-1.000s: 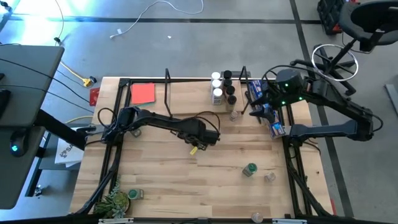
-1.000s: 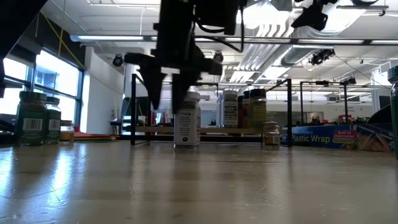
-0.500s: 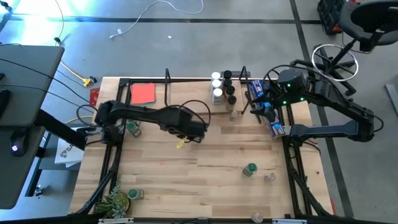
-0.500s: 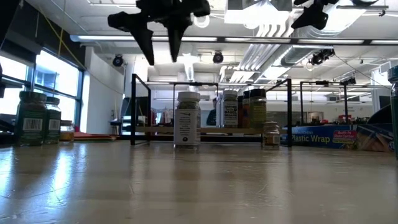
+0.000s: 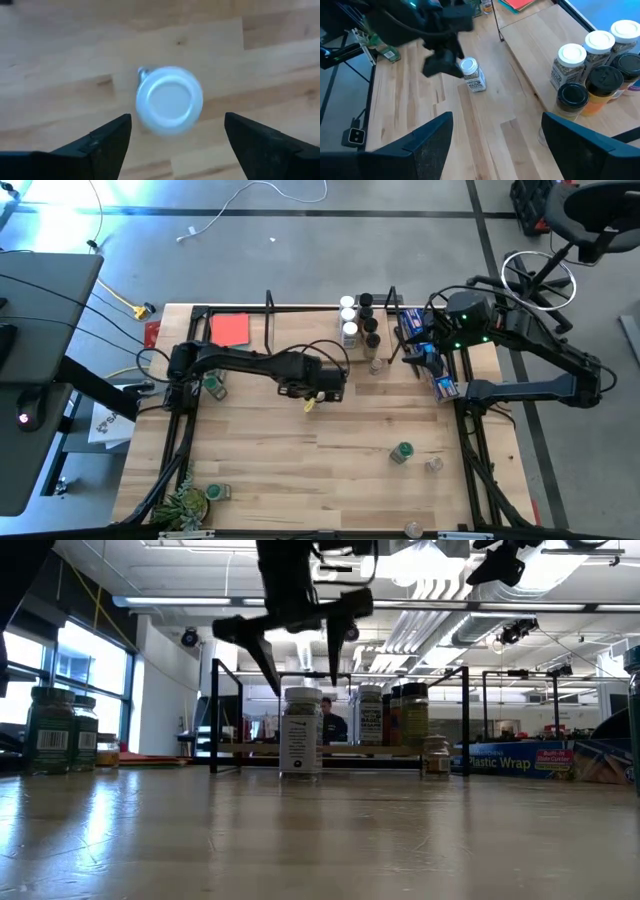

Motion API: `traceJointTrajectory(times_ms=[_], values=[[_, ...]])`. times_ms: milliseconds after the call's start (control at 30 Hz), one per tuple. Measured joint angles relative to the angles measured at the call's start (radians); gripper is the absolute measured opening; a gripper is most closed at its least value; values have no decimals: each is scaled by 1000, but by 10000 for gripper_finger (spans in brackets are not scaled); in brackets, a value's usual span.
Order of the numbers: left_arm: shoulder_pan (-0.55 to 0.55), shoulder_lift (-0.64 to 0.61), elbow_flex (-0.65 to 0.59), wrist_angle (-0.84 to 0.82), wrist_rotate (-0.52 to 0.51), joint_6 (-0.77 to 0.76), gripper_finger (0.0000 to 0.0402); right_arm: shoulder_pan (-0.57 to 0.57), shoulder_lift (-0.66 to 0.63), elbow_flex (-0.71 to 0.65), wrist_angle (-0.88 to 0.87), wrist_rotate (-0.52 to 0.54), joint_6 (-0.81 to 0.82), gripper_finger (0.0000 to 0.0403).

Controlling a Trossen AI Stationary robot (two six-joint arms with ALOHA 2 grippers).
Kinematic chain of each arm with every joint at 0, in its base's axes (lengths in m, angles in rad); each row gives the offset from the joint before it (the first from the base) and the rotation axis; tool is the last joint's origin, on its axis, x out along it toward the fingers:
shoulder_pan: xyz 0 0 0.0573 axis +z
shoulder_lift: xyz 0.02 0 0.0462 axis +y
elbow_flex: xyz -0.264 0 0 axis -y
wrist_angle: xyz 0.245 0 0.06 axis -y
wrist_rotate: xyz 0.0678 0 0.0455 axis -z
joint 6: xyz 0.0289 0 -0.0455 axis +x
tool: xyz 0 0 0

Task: Shelf spices
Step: Put the white seasoning bottle on the shelf aligned with the other white seasoning bottles

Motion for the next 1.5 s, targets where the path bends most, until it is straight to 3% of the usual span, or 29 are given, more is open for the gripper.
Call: traceJointTrajectory(times_ms=[367, 700, 767, 1200, 1500], values=[[58, 49, 0, -10, 42, 126, 306, 0, 0, 0, -7, -9, 13, 300], [74, 48, 0, -28, 70, 270, 201, 0, 0, 0, -6, -9, 32, 300], [78, 47, 9, -33, 88, 315, 197, 0, 0, 0, -5, -9, 40, 300], [147, 46, 344, 49, 50, 833, 197, 0, 0, 0, 44, -9, 43, 300], [212, 65, 356, 127, 61, 1269, 197, 0, 0, 0, 53, -9, 70, 300]])
